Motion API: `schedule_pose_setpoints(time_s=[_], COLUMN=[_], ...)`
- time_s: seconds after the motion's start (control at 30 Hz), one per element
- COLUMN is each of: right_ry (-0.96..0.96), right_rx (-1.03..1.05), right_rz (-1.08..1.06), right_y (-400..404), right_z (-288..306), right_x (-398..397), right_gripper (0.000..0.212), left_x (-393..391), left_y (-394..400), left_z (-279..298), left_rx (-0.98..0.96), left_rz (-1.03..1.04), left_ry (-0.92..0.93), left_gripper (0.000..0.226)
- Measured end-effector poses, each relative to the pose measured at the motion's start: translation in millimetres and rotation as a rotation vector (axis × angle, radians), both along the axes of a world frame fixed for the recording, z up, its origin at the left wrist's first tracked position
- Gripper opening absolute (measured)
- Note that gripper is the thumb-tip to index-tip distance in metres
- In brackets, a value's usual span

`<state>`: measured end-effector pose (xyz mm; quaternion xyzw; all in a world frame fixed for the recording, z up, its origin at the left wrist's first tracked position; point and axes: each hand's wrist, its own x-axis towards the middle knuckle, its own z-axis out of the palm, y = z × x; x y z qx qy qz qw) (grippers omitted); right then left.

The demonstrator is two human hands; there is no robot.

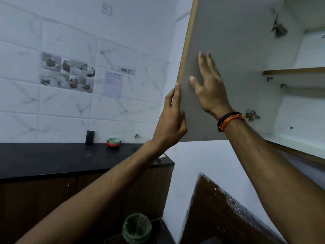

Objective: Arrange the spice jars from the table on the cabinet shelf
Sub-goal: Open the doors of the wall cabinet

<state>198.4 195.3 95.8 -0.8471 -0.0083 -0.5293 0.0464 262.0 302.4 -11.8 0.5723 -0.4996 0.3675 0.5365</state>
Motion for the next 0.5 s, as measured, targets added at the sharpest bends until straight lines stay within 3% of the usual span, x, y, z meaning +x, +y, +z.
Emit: schedule_pose_setpoints(time_s=[0.27, 0.4, 0.5], right_ry=[0.038, 0.049, 0.008], right_rx=[-0.030, -0.064, -0.079], right_rz=[-0.197, -0.260, -0.268], right_y=[-15.7, -21.0, -25.2], right_z=[-19.1, -29.5, -34.1], right_x=[60.8, 77.6, 83.2], right_gripper=[0.071, 0.073, 0.071], left_x=[58.1, 80.1, 90.4], left_y=[-4.4, -14.3, -21.2], left_z=[3.0, -2.3, -5.8], left_rx=[0.093, 0.233, 0.224], left_rz=[0.129, 0.309, 0.414], left_ry=[0.088, -0.015, -0.129], left_gripper=[0.085, 0.092, 0.077])
